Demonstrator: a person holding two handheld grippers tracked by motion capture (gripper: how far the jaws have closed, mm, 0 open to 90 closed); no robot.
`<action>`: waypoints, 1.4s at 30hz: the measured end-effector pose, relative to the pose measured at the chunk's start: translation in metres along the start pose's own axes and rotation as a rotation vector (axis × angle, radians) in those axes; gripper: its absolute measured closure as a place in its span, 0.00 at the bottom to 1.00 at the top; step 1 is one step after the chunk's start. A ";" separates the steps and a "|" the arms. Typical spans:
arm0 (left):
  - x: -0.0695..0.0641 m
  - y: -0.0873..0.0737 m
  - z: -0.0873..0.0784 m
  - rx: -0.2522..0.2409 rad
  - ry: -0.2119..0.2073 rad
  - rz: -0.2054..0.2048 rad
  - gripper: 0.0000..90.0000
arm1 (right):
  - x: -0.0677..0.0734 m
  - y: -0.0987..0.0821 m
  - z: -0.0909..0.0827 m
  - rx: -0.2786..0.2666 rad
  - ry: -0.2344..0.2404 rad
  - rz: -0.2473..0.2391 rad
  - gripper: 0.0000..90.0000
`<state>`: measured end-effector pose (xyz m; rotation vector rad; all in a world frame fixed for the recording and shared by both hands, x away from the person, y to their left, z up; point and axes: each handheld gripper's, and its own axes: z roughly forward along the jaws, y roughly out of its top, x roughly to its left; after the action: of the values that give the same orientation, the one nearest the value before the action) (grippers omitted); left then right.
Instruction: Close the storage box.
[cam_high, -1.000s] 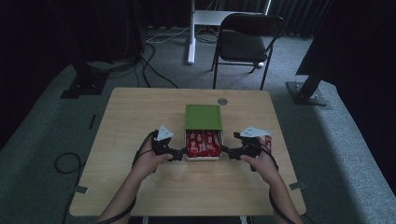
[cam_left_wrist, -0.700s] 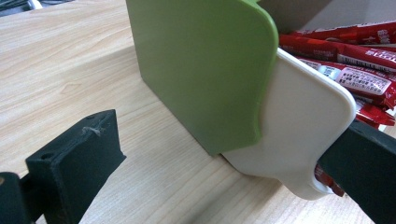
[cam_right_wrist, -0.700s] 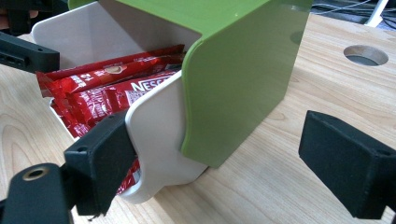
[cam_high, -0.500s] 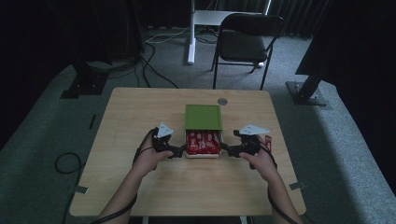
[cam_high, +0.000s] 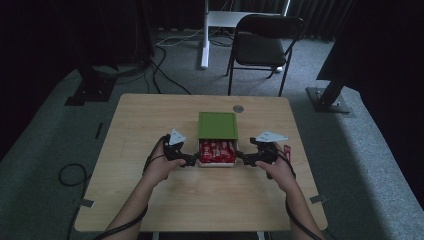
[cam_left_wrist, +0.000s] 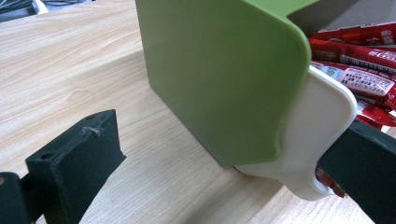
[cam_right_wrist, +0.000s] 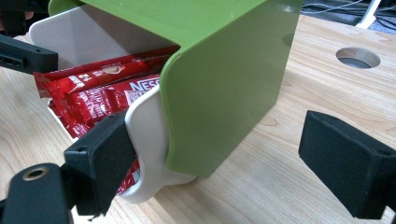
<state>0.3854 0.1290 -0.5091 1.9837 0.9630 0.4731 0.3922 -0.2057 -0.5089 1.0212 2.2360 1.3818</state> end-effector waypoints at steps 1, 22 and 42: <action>0.001 0.001 0.001 -0.002 0.002 0.002 0.01 | -0.001 0.000 0.001 -0.001 0.001 0.004 0.13; 0.008 0.007 0.010 -0.001 0.028 0.006 0.01 | -0.006 0.004 0.009 -0.015 -0.041 0.029 0.13; 0.011 0.009 0.016 0.000 0.037 -0.010 0.01 | -0.005 0.004 0.012 -0.026 -0.076 0.038 0.12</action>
<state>0.4062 0.1258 -0.5113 1.9760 0.9949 0.5055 0.4043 -0.2006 -0.5118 1.0939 2.1491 1.3613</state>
